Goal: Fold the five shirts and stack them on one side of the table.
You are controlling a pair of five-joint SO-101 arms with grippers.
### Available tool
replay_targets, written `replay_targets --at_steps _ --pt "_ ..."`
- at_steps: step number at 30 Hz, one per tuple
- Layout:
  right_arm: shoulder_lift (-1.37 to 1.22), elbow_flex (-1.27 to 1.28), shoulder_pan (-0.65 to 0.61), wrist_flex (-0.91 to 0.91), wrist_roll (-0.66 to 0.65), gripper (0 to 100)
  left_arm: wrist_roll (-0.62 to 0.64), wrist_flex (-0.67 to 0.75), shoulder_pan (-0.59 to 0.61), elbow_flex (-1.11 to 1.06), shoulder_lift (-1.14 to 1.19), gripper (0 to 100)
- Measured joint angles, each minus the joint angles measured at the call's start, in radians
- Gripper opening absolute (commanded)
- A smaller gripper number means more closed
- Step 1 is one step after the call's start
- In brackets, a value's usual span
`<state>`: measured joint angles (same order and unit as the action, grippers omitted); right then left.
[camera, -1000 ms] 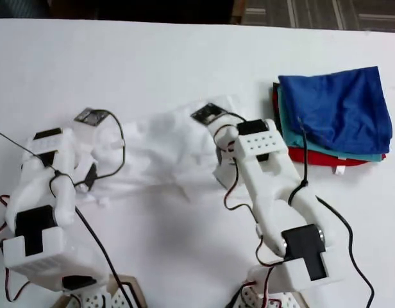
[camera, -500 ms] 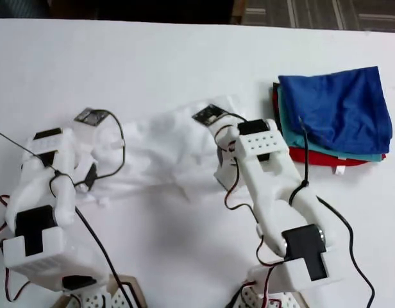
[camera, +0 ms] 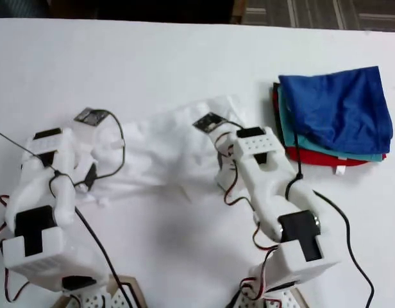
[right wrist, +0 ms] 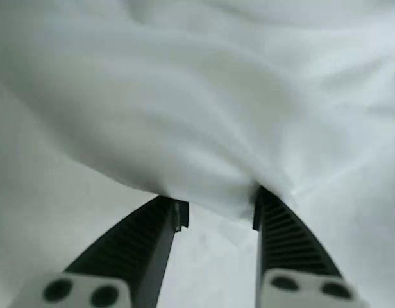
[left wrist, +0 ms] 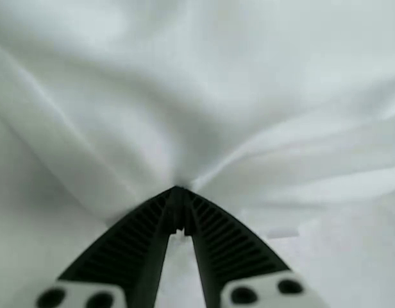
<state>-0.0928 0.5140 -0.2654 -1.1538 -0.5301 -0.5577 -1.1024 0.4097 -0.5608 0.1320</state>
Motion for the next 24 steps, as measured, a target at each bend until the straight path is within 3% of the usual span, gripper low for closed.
replay_targets --at_steps 3,16,21,24 --pt "0.044 0.000 0.035 0.000 -0.002 1.7 0.000 0.000 0.000 0.000 0.000 3" --pt "0.193 0.006 0.074 -0.126 -0.002 2.2 0.002 0.000 0.000 0.000 0.000 3" --pt "0.178 0.006 0.074 -0.140 -0.015 16.3 0.002 0.000 0.000 0.000 0.000 3" --pt "0.149 0.006 0.074 -0.140 -0.020 17.8 0.002 0.000 0.000 0.000 0.000 3"
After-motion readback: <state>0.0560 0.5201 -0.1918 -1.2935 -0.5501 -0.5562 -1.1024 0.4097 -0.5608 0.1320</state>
